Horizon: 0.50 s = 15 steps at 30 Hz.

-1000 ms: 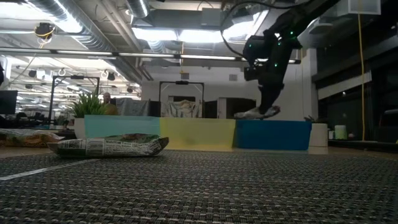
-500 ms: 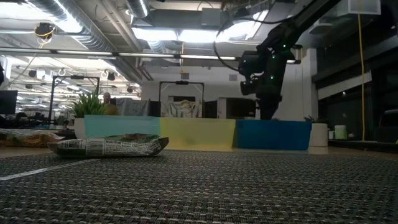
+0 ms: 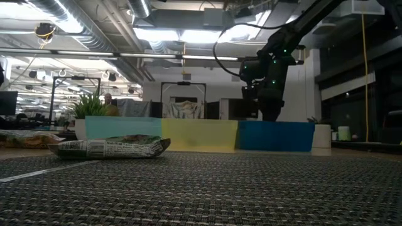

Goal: Pick and place Granola Bars by type
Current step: Put the red granola bar into the blue bin

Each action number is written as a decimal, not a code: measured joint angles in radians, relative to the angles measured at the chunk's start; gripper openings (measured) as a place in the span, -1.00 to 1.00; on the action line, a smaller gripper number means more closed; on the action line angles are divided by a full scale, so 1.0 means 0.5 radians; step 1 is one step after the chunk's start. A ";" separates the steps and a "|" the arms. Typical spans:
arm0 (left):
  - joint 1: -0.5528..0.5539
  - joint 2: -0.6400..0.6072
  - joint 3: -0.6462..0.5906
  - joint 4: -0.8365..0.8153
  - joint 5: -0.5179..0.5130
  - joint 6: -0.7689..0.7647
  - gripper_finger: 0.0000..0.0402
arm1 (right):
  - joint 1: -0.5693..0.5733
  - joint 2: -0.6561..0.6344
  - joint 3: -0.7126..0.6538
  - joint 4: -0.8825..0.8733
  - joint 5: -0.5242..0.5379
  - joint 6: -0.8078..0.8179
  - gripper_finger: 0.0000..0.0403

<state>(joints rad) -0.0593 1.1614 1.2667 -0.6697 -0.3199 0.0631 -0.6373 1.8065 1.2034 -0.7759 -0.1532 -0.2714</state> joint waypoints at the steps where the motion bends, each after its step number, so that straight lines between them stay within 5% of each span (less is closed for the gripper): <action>1: 0.000 0.000 0.000 0.000 0.000 0.001 -0.13 | 0.000 0.000 0.000 0.001 0.000 0.000 -0.83; 15: 0.000 0.000 0.000 0.000 0.000 0.005 -0.13 | 0.001 -0.035 0.002 -0.106 0.004 0.033 -0.17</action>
<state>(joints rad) -0.0593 1.1614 1.2667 -0.6697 -0.3199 0.0658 -0.6367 1.7888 1.2041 -0.8290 -0.1513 -0.2551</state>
